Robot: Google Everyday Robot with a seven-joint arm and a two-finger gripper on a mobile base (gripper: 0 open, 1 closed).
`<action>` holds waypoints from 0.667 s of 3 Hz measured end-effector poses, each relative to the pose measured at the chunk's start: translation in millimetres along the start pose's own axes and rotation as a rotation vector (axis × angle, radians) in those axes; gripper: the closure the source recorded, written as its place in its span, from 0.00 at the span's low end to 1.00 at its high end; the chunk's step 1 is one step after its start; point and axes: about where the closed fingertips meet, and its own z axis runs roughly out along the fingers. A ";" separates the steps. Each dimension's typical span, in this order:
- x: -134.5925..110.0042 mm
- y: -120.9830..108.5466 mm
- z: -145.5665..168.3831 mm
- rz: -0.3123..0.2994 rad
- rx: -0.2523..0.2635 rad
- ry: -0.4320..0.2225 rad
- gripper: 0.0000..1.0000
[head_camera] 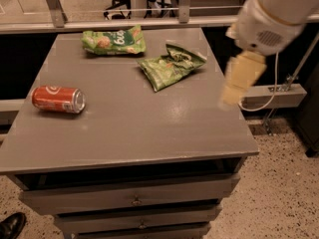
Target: Place coke can upright
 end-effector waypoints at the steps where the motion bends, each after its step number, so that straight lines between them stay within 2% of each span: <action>1: -68.0 -26.8 28.3 0.002 -0.006 -0.069 0.00; 2: -163.4 -37.5 72.3 0.018 -0.071 -0.133 0.00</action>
Offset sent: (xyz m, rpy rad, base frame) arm 0.1294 0.2215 -0.0188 0.1904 0.0604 0.0330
